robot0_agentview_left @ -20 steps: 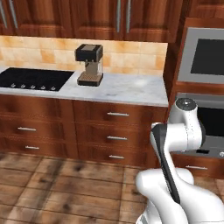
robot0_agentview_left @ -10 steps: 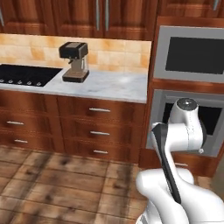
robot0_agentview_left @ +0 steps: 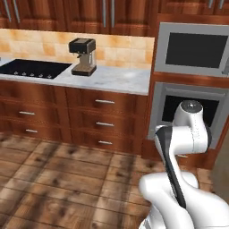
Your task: Take the fork and place it on the left side of the plate. Then take the spoon and place it on the right side of the plate. Make sure they're directly next to the plate.
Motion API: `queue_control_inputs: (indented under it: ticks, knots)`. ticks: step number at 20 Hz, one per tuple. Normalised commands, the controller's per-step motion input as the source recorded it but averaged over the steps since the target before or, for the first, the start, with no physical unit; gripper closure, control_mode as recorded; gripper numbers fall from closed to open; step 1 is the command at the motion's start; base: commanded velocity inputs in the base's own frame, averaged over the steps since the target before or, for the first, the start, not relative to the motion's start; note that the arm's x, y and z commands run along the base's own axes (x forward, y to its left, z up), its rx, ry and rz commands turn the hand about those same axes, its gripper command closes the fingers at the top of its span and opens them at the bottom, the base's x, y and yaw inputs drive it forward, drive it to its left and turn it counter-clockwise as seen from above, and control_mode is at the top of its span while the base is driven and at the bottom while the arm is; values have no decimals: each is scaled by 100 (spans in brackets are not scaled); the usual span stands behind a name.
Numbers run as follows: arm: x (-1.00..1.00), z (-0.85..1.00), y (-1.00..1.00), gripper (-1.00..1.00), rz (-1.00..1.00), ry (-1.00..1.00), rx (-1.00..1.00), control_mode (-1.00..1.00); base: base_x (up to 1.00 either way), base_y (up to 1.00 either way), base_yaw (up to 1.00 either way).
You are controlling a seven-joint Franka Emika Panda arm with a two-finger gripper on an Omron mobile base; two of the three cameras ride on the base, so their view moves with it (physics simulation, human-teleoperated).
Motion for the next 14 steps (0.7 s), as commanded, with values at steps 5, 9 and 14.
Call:
queue_control_inputs:
  ticks: [5,9,14]
  knots:
    - [0,0,0,100,0,0,0,100,-91,0,4]
    - [0,0,0,100,0,0,0,100,-94,5,2]
    - [0,0,0,100,0,0,0,100,-93,17,0]
